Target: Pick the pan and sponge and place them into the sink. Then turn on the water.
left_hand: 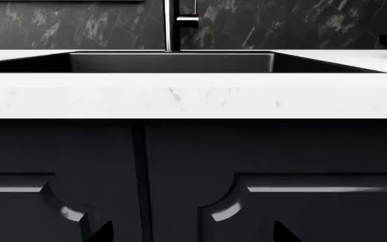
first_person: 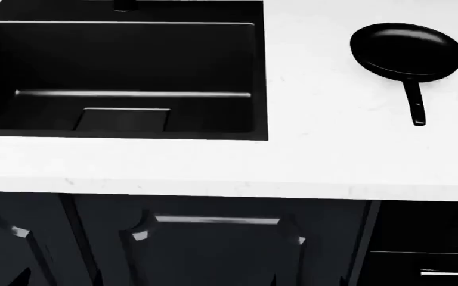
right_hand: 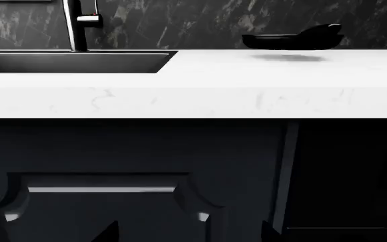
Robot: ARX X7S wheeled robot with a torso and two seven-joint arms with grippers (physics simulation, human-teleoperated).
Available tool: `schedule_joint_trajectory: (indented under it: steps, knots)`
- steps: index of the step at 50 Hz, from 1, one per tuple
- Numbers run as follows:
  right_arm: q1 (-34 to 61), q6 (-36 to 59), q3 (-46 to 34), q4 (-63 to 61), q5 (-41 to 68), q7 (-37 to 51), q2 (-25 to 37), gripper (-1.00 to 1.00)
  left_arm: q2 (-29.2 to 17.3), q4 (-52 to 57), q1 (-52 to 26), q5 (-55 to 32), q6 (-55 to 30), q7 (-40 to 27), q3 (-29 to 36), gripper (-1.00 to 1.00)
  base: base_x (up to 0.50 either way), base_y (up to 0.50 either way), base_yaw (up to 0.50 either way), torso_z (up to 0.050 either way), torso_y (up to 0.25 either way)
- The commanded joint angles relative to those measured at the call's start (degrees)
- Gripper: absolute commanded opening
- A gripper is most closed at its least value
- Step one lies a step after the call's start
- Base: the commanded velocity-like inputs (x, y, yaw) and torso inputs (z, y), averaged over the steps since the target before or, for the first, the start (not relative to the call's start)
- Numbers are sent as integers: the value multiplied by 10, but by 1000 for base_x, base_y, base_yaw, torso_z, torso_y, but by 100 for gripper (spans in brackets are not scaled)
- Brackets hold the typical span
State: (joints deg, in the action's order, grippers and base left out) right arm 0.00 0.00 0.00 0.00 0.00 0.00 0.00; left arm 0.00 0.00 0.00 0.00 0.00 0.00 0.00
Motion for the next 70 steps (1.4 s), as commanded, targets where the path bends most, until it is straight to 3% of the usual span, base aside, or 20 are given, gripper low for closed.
schedule_joint_trajectory:
  steps: [1, 21, 40, 70]
  knots:
    - [-2, -6, -10, -4, 6, 14, 9, 100, -10, -3, -1, -10, -2, -10, 9, 100, 0, 0, 0, 0, 0]
    - [0, 5, -40, -3, 34, 46, 37, 100, -23, -16, -29, -21, -29, -75, 67, 100, 0, -169, 0, 0, 0]
    - [3, -1, -64, 0, 38, 57, 53, 100, -39, -20, -34, -41, -31, -93, 89, 100, 91, -315, 0, 0, 0]
    - [7, -3, -83, 7, 54, 82, 67, 100, -68, -10, -24, -62, -25, -108, 103, 100, 13, -125, 0, 0, 0]
